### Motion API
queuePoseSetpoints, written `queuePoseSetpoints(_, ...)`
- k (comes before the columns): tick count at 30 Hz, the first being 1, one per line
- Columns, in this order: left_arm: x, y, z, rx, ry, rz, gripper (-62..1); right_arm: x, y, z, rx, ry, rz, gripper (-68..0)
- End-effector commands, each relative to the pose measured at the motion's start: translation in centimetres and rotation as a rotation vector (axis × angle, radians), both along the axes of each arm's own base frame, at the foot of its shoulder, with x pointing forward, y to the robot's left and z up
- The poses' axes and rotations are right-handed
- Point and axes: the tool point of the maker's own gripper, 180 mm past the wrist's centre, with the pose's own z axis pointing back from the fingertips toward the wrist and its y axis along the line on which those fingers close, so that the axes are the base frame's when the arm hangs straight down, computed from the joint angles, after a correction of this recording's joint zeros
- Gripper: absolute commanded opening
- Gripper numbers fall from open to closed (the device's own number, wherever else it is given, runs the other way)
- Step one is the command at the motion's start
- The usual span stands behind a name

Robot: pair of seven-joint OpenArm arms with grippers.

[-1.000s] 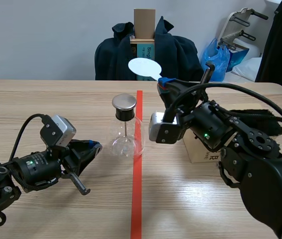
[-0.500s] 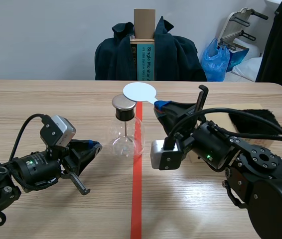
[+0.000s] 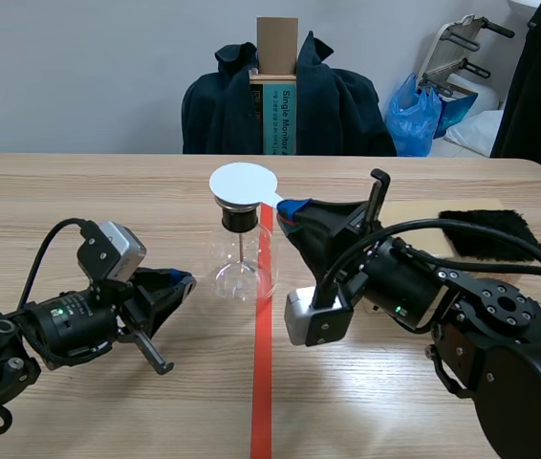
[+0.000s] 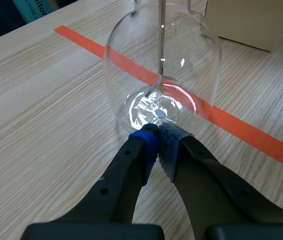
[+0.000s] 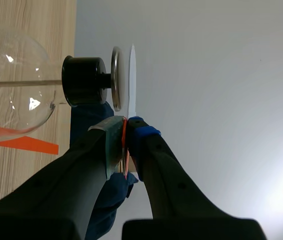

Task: Do the electroscope experiment.
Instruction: 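Move the plate toward and away from the electroscope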

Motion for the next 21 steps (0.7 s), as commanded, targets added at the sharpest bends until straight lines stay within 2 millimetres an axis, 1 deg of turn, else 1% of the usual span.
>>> queuePoseSetpoints(1,0.9,-0.2,1.3,-0.026,-0.036,0.005,-57.9,0.7,-0.5,0.9,0.000,-0.034,-0.003,-66.9)
queuePoseSetpoints(15,0.9,-0.2,1.3,-0.026,-0.036,0.005,-57.9,0.4,-0.4,0.9,-0.001,-0.035,0.014,-66.9)
queuePoseSetpoints(21,0.9,-0.2,1.3,-0.026,-0.036,0.005,-57.9,1.5,-1.1,1.0,0.003,-0.031,-0.057,-66.9)
